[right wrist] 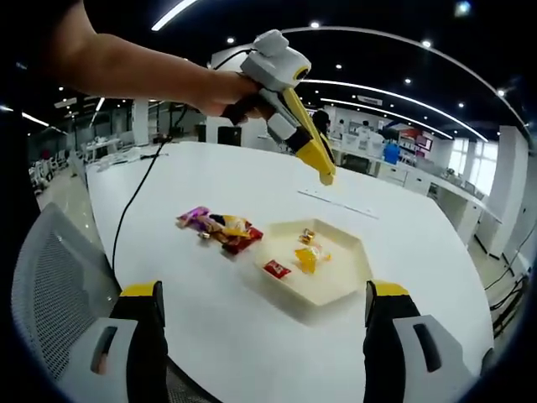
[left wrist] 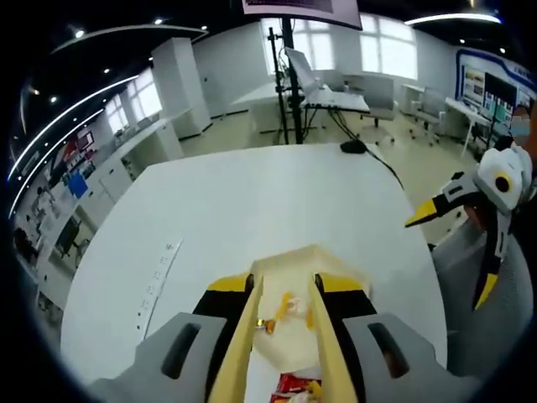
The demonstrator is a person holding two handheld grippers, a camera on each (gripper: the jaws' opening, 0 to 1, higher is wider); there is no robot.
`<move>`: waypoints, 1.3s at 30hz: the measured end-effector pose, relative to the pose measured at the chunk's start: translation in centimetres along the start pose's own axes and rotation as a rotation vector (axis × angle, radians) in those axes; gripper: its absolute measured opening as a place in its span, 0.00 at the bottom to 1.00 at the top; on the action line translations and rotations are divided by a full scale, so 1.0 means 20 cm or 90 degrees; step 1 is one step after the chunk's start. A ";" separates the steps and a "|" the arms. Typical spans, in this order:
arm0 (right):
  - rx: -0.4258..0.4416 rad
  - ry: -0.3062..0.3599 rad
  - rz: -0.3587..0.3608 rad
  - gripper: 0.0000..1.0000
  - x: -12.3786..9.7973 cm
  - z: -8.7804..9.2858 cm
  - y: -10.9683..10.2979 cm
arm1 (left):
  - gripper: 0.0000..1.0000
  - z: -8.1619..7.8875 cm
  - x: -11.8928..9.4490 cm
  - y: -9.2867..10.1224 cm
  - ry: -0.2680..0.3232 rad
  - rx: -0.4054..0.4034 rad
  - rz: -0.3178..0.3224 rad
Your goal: Place the target food into the container with the food tongs after gripping and lifting it, then release it inside without dropping or visibly crushing the food.
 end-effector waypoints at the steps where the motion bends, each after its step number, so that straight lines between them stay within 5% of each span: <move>1: 0.001 -0.002 -0.001 0.98 0.00 0.00 0.00 | 0.26 0.01 -0.02 0.00 0.001 -0.002 -0.001; 18: -0.007 -0.001 0.004 0.97 0.00 0.00 0.00 | 0.26 0.32 -0.31 -0.01 -0.035 -0.065 -0.054; 39: -0.004 -0.006 -0.001 0.98 0.00 0.01 0.00 | 0.26 0.66 -0.57 0.12 -0.064 -0.097 -0.056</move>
Point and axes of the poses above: the point that each gripper's makers call its tool centre point, and the gripper's own axes: x roughly forward along the fingers, y roughly to its right, z roughly out of its underside, the point moved 5 cm from there along -x, roughly backward along the fingers, and after that the axes turned 9 degrees about x, right-handed, at the moved point
